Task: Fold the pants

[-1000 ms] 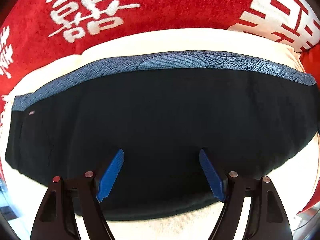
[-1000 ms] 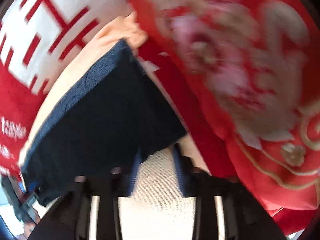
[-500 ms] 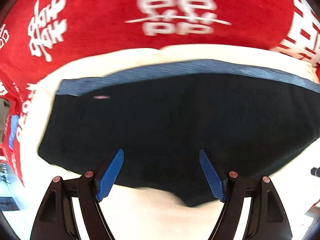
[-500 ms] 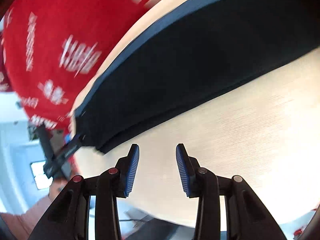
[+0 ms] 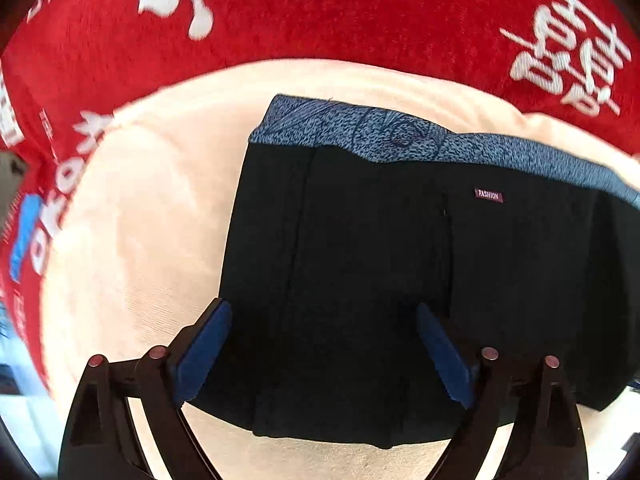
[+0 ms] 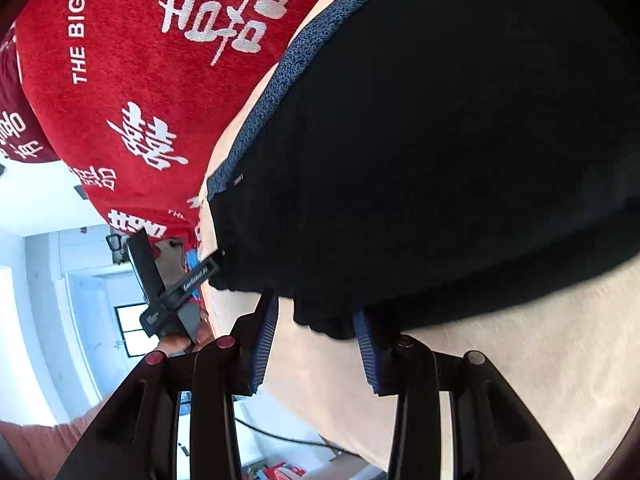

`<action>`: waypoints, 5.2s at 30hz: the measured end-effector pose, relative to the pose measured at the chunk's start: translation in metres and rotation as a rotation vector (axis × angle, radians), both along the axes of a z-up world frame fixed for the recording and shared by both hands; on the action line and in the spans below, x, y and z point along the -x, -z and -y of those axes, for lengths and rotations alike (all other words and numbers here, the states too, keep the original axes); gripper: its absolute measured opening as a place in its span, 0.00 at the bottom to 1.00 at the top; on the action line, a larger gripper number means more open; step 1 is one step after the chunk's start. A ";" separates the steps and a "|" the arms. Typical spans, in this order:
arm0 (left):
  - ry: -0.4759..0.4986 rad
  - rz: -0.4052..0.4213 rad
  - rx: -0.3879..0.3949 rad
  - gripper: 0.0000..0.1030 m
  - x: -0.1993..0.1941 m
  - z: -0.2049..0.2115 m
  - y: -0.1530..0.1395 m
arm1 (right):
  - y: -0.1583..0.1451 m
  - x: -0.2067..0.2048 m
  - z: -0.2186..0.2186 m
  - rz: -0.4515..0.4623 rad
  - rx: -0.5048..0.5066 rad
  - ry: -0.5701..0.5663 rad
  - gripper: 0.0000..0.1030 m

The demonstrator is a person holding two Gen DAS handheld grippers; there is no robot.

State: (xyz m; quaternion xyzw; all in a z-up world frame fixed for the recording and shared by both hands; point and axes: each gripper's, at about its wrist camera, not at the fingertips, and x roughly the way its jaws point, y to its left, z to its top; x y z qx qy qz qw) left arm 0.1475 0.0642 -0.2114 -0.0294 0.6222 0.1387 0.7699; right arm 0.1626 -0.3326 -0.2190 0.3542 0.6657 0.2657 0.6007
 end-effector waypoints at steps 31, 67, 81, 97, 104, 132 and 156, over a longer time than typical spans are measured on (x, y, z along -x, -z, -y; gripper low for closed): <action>0.333 -0.028 0.177 0.92 -0.004 0.224 0.004 | -0.023 -0.011 0.101 -0.043 0.191 0.305 0.08; 0.163 0.044 0.022 0.93 -0.132 0.253 0.022 | -0.053 -0.151 0.072 0.329 0.622 -0.157 0.30; 0.092 0.063 0.044 0.95 -0.127 0.226 0.014 | -0.048 -0.171 0.119 0.359 0.744 -0.057 0.34; 0.366 0.067 0.189 0.95 -0.113 0.396 -0.025 | -0.088 -0.114 0.267 0.258 0.817 0.192 0.45; 0.343 0.053 0.105 0.96 -0.096 0.423 0.003 | -0.066 -0.139 0.310 0.226 0.921 0.216 0.34; 0.306 0.041 0.053 0.99 -0.096 0.438 0.009 | -0.071 -0.039 0.352 0.140 0.722 0.392 0.48; 0.312 0.041 0.045 0.99 -0.092 0.442 0.006 | -0.066 -0.055 0.375 0.120 0.557 0.472 0.32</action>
